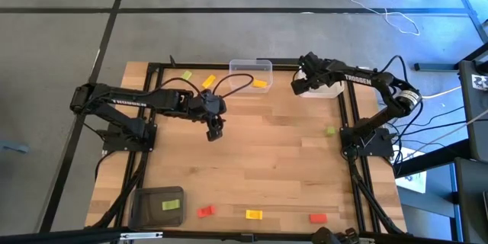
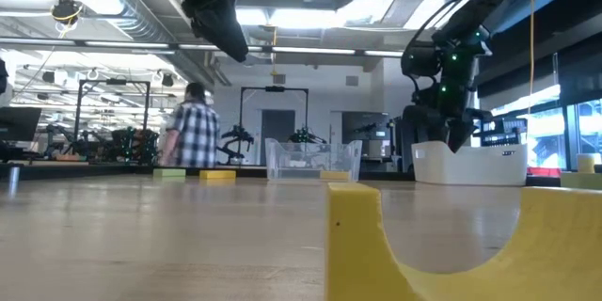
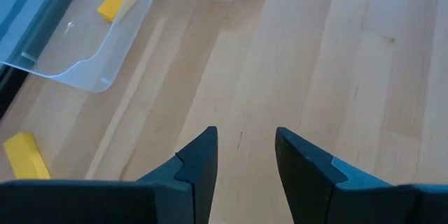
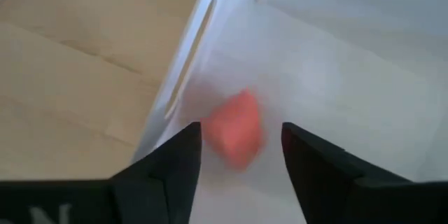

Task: Sort & place blocks by color
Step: Put the top left orange block into the white bin, then put the top yellow block into the transparent bin

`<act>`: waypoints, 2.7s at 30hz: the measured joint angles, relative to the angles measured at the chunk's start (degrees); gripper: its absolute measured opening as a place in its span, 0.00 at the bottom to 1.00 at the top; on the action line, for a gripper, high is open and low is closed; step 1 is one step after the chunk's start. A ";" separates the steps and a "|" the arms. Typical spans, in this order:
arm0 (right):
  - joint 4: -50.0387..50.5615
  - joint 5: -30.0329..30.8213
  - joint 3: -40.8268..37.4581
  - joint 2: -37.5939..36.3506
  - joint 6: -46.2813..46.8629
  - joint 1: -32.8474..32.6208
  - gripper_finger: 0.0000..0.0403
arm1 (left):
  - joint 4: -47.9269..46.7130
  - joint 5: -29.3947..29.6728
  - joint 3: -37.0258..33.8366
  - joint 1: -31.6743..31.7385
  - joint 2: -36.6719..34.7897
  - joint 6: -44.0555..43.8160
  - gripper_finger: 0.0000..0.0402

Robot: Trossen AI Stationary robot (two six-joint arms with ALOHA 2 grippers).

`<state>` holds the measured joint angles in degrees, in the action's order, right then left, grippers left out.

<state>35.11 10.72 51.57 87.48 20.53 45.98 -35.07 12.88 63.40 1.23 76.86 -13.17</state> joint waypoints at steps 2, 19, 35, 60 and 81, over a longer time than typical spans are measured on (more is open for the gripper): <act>0.00 0.04 0.00 0.00 0.00 0.00 0.51 | 0.00 0.13 0.00 0.00 0.00 -0.02 0.33; 17.30 -0.35 25.16 -1.39 -11.35 -6.58 0.52 | -7.78 2.00 0.09 14.17 0.00 -29.59 0.33; 19.69 -17.35 37.33 -6.71 -30.03 -17.37 0.53 | -11.63 -7.93 0.07 33.65 0.55 -26.76 0.32; 20.00 -27.34 37.00 -6.69 -33.02 -18.10 0.53 | -2.16 -23.15 -0.01 39.86 8.15 -24.09 0.32; 20.00 -27.32 36.98 -6.69 -33.03 -18.09 0.53 | -2.13 -17.58 0.00 43.07 8.07 -29.84 0.32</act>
<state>55.11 -16.60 88.55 80.79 -12.49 27.88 -37.20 -4.69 63.40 44.30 84.93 -43.01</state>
